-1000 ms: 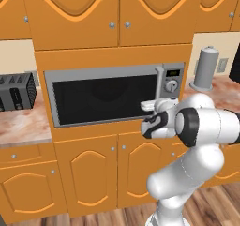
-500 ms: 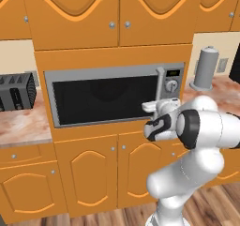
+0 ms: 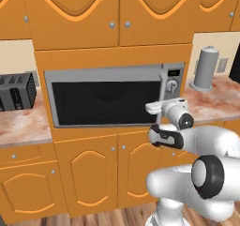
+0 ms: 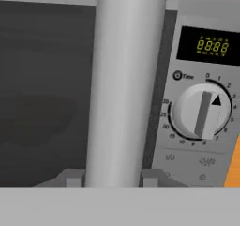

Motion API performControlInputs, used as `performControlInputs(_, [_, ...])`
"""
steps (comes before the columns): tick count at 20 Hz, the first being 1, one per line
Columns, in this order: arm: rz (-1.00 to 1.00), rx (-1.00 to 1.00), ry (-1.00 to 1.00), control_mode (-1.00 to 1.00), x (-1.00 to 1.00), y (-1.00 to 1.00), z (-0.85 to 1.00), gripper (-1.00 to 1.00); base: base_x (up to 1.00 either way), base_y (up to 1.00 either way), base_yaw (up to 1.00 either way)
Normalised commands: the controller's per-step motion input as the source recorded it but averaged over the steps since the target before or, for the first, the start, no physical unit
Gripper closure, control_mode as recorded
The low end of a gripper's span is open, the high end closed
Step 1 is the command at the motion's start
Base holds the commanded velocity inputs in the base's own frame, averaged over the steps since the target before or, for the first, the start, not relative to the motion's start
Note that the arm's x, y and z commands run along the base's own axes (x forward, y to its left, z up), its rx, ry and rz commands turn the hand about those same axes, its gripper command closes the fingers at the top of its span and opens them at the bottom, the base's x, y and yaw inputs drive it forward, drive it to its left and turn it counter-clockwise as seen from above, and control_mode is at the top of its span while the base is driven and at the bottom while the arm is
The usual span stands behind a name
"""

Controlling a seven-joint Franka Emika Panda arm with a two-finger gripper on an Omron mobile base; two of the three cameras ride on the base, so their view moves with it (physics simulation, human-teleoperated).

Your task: The microwave is finished heating the fish and carrot. Take the bowl containing the food and place it on the dining counter.

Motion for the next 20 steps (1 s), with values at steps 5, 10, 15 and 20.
performControlInputs(5, [0.0, 0.0, -0.04, -1.0, -1.0, 0.58, 0.63, 1.0, 0.0, 0.0, 0.0])
performControlInputs(10, [0.0, 0.0, -0.01, -1.0, -1.0, 0.69, 0.16, 1.0, 0.0, 0.0, 0.0])
performControlInputs(15, [-0.02, 0.0, -0.03, -1.0, -1.0, 0.75, -0.05, -1.0, 0.0, 0.0, 0.0])
performControlInputs(20, [-0.01, 0.0, -0.1, -1.0, -1.0, 0.02, -0.34, -1.0, 0.0, 0.0, 0.0])
